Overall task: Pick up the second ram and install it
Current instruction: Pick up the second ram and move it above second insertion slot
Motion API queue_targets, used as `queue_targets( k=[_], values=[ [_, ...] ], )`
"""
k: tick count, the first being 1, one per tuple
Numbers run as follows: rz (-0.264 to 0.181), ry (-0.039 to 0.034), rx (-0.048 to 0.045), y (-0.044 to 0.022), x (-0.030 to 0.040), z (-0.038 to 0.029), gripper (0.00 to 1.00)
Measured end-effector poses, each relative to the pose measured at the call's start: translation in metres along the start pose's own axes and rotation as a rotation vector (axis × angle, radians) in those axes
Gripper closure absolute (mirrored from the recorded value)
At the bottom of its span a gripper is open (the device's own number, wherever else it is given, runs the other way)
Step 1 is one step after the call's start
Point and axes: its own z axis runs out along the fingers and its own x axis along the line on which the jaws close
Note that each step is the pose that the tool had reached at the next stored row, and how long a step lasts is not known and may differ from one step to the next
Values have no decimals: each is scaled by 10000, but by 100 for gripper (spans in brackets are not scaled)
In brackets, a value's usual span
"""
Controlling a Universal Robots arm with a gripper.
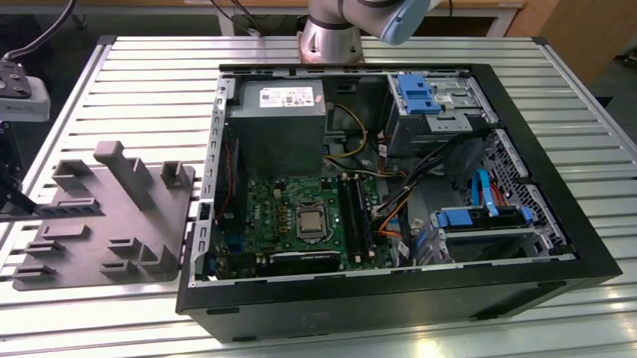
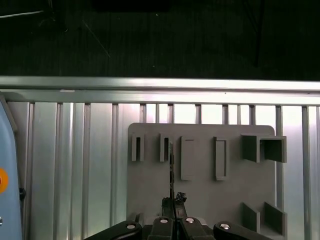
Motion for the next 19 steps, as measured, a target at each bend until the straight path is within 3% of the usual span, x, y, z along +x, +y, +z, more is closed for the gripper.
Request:
queue_targets(
  k=[19],
  values=[
    [0, 0, 1, 6, -5, -169, 89]
  ],
)
